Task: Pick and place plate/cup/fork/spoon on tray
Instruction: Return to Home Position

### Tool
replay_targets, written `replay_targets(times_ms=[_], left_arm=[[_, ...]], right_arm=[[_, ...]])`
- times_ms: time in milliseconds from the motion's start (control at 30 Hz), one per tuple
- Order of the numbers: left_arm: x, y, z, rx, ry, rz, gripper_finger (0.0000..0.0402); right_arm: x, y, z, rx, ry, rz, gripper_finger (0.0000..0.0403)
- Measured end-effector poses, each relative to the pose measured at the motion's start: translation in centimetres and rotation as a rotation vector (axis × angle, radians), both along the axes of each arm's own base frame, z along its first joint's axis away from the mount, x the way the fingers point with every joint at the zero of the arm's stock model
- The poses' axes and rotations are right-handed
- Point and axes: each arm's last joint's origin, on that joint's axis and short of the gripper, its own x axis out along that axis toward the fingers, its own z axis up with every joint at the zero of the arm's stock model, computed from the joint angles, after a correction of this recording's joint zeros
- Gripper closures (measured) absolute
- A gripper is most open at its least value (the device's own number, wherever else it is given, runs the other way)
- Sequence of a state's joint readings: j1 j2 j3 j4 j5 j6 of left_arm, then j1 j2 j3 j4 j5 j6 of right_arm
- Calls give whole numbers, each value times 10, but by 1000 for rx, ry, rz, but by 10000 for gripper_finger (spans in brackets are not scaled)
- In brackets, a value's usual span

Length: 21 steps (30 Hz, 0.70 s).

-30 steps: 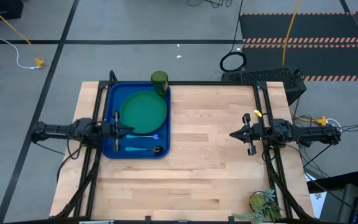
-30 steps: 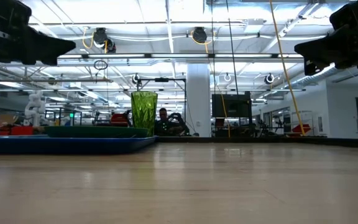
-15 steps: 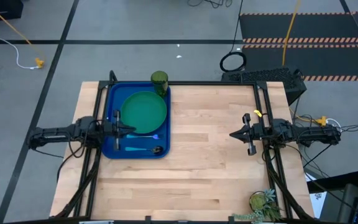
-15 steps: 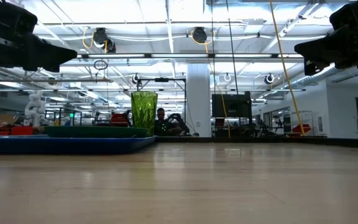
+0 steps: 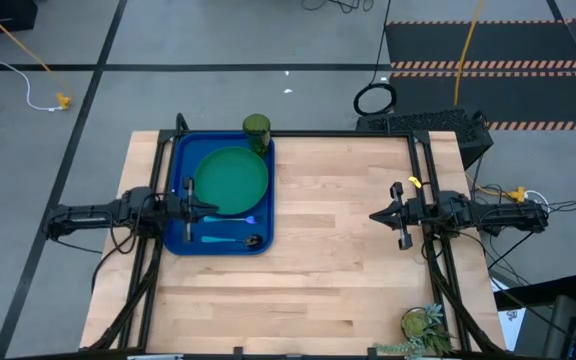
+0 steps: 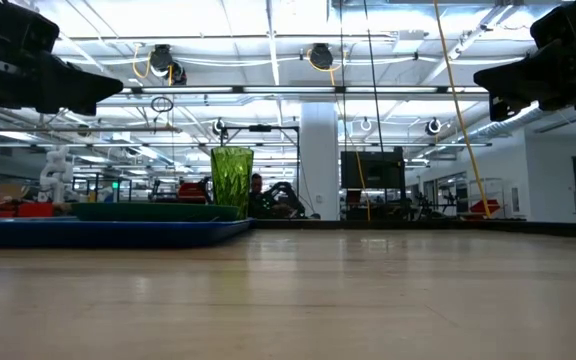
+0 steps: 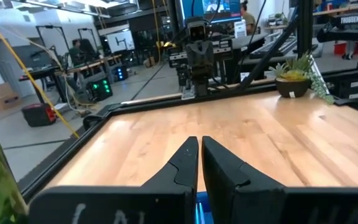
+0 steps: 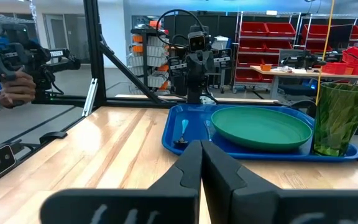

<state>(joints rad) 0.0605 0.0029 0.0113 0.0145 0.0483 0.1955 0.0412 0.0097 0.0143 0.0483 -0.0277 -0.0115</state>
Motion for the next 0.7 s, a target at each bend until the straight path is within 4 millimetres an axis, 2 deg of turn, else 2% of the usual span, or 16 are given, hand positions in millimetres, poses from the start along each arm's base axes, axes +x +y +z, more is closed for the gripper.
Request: replay_targets(times_ms=[700], left_arm=[[0,0,0,-21,-4,0,376]], right_arm=[[0,0,0,0,0,0,403]])
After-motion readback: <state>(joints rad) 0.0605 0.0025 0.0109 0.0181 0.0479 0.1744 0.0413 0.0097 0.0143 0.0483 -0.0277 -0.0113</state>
